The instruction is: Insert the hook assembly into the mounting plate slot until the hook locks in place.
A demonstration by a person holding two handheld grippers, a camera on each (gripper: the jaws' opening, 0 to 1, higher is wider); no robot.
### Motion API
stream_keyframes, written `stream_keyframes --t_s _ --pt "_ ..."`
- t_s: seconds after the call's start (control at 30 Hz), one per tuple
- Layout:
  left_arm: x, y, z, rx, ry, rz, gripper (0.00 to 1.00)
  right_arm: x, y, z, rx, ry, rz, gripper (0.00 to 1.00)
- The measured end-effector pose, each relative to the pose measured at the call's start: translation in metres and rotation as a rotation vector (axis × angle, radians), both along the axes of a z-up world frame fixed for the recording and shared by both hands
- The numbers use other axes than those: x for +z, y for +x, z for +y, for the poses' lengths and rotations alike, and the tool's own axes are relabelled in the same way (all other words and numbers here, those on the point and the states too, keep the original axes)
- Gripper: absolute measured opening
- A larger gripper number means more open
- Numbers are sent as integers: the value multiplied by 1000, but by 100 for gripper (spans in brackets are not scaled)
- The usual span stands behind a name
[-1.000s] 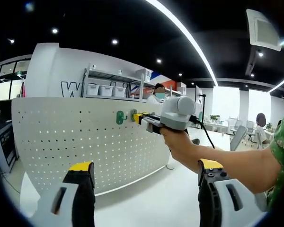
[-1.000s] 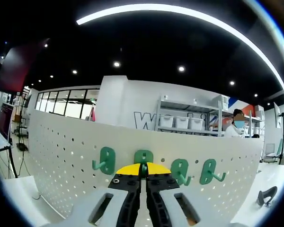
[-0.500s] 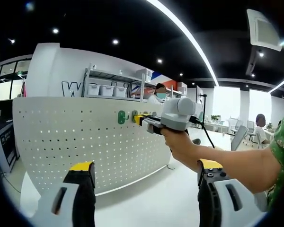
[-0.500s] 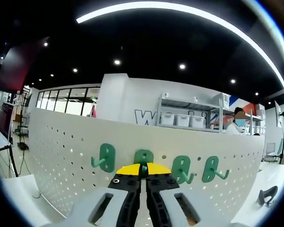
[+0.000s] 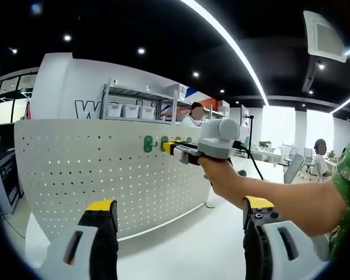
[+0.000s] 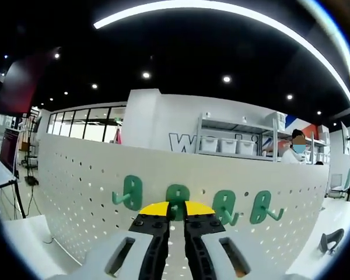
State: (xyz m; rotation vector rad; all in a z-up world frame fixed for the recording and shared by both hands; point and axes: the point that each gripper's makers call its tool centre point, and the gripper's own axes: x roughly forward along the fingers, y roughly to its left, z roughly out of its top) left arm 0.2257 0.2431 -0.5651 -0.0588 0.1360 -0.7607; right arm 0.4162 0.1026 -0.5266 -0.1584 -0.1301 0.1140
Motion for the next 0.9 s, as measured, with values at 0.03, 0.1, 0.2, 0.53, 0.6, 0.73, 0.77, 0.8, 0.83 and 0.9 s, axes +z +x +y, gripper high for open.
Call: stream_keyframes --t_s 0.03,0.1,0.2,0.53,0.6,0.73,0.77,0.8,0.83,0.9 --pt "0 0 0 -1 0 1 91 0 0 0 2 0 -1 7" --pt "0 0 0 0 0 1 91 1 0 -1 1 2 -4 9" --pt "0 -1 0 1 0 0 91 -3 1 -1 5 -1 14 9" --pt "4 -2 2 9 -1 -9 91 -6 -4 2 20 -8 25 17" --pt "5 -3 3 11 2 -10 91 -6 -8 0 16 -3 25 18" --pt "8 -7 2 11 2 -18 91 -9 -14 -1 20 0 30 23" --pt "9 -8 2 11 3 -20 91 -9 -17 -1 26 7 31 25" --pt "10 -8 1 11 1 -22 91 -8 -19 -1 32 21 29 30" --pt "10 -9 1 11 2 -23 91 -8 -22 -2 32 26 30 31" --pt "12 -11 -1 10 3 -27 91 -8 -26 -4 30 19 32 32"
